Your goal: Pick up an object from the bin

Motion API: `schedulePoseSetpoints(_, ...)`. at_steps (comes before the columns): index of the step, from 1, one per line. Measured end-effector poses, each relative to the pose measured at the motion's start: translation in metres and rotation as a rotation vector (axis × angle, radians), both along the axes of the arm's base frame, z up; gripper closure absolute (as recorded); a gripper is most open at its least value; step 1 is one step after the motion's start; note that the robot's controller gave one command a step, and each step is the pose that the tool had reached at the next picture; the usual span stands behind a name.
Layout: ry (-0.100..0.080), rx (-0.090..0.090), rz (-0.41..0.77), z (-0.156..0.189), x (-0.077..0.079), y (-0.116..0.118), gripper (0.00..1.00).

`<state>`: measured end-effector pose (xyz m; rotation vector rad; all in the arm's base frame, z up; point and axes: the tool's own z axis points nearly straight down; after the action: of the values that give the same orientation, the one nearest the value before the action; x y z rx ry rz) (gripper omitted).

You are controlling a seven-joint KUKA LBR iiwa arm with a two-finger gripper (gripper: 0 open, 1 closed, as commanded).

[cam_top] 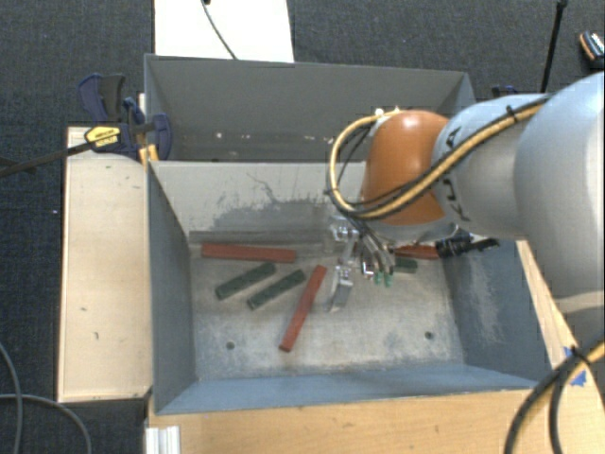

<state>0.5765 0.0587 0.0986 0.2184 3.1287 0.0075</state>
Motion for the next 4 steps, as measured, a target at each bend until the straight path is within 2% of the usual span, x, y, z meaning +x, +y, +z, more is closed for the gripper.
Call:
schedulePoseSetpoints(1, 0.007, -0.005, 0.086, -0.012, -0.041, -0.020, 0.00)
schedulePoseSetpoints(2, 0.000, -0.003, 0.156, -0.029, -0.025, 0.030, 0.00)
schedulePoseSetpoints(3, -0.005, -0.004, 0.155, -0.026, -0.023, 0.027, 1.00)
schedulePoseSetpoints(4, 0.000, -0.005, 0.158, -0.028, -0.025, 0.027, 0.00)
